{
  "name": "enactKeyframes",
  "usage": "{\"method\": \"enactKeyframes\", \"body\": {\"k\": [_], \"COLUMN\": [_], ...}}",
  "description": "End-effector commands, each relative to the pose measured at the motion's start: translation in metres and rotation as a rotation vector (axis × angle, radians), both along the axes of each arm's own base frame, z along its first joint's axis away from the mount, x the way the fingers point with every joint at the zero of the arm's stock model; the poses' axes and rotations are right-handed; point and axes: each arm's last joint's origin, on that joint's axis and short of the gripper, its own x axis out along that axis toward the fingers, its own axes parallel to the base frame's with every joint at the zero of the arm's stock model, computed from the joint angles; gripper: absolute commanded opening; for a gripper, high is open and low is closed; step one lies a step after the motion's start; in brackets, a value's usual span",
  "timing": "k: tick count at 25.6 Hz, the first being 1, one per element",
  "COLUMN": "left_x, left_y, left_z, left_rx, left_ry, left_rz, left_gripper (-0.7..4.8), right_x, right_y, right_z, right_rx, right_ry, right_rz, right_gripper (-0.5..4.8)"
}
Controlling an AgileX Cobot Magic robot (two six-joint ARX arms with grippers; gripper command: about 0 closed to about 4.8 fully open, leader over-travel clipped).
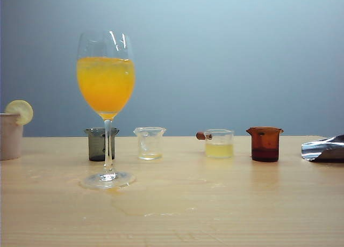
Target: Pick up the third measuring cup from the left, pour the pineapple juice inside into the goblet, and finally put the measuring cup back in its original place.
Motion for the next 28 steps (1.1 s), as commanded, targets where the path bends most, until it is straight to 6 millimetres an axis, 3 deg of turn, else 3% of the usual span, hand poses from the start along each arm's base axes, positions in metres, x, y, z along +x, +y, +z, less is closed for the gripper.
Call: {"method": "enactKeyframes", "body": {"k": [1,8,11,19,24,25,28], "left_x": [0.000,0.000,-0.001,-0.021,-0.023,-0.018,-0.009], "left_y": [0.000,0.000,-0.001,-0.002,-0.003,-0.004,-0.006], "left_z": [0.003,0.003,0.011,0.076,0.115,0.131,0.154], "left_rx": [-0.002,-0.003,-0.050,-0.094,-0.095,-0.095,-0.097], "left_ry": [-0.019,-0.022,-0.048,-0.174,-0.200,-0.192,-0.173], "left_rz": [0.002,-0.003,-0.026,-0.023,-0.039,-0.049,-0.068], "left_gripper": [-0.05,-0.05,-0.05,-0.05,-0.05,-0.05,-0.05], "right_x": [0.000,0.000,-0.001,-0.010,0.013,0.024,0.040], "right_y": [0.000,0.000,0.001,0.006,0.016,0.022,0.035], "right_z": [-0.001,-0.002,0.008,0.088,0.125,0.134,0.143], "right_rx": [-0.021,-0.021,-0.017,0.035,0.027,0.023,0.027], "right_ry": [-0.004,0.009,-0.022,-0.122,-0.080,-0.070,-0.088], "right_rz": [-0.004,-0.003,0.028,0.074,0.121,0.151,0.212], "right_gripper": [-0.01,-0.01,-0.01,-0.05,-0.05,-0.05,-0.05]}}
